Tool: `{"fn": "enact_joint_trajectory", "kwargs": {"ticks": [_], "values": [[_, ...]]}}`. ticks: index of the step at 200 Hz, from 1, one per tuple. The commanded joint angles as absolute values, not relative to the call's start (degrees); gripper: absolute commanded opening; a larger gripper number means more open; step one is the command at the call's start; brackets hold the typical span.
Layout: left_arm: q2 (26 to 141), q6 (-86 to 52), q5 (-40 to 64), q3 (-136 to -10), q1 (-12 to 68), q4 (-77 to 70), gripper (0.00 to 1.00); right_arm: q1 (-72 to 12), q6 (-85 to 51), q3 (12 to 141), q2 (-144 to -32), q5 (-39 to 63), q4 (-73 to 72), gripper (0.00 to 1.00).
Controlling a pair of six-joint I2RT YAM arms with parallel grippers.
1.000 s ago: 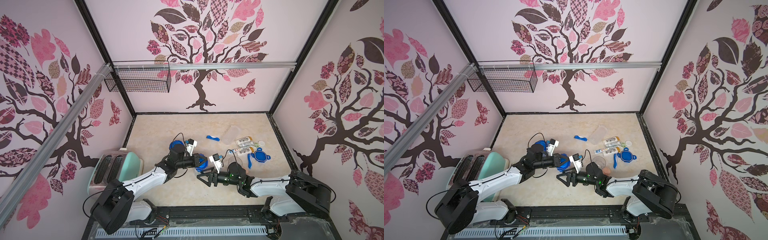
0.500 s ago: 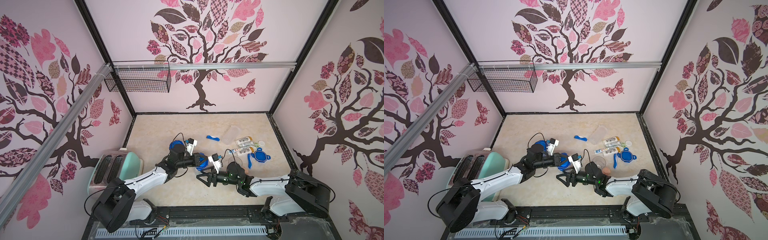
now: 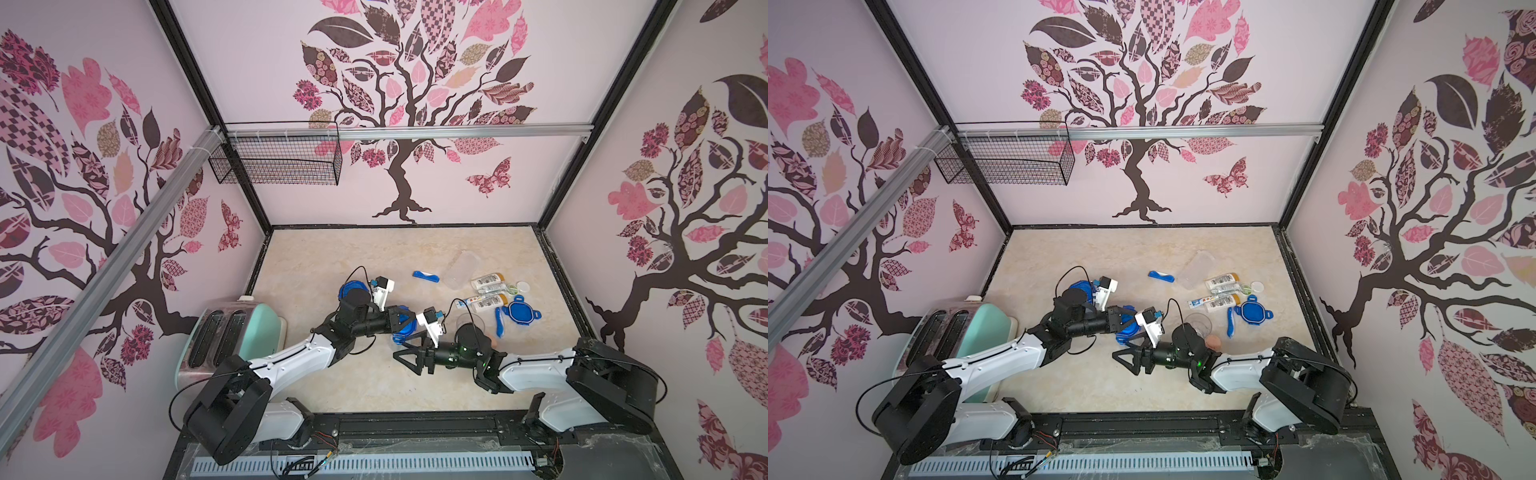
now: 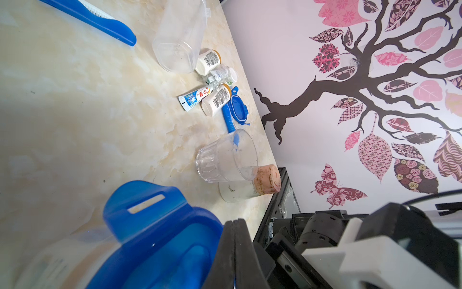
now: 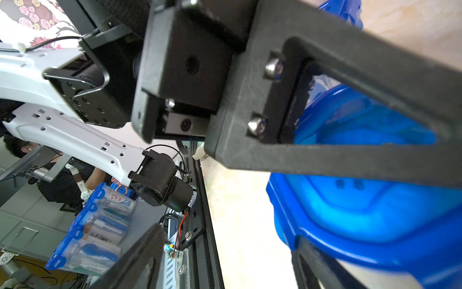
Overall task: Take out toiletry kits
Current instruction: Unfasten the latch on the container, then open the lid of the container.
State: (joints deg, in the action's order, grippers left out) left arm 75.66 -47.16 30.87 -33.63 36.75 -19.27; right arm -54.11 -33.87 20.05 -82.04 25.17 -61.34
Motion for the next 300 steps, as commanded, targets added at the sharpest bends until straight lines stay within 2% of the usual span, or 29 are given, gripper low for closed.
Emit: {"fn": "enact_joint_trajectory", "kwargs": {"ticks": [1, 100, 207, 300], "values": [[79.6, -45.4, 28.6, -29.8, 37.0, -8.8, 0.05, -54.3, -31.1, 22.1, -81.5, 30.3, -73.8, 0.8], [78.3, -45.0, 28.6, -30.7, 37.0, -7.8, 0.05, -54.3, -27.5, 21.7, -79.0, 32.2, -67.9, 0.83], [72.0, -39.6, 28.0, -43.6, 37.0, 5.0, 0.21, -54.3, -21.0, 19.8, -72.1, 30.0, -59.1, 0.88], [67.6, -36.3, 26.0, -49.7, 37.0, 11.9, 0.35, -54.3, -17.4, 19.5, -66.4, 30.0, -51.6, 0.9]]}}
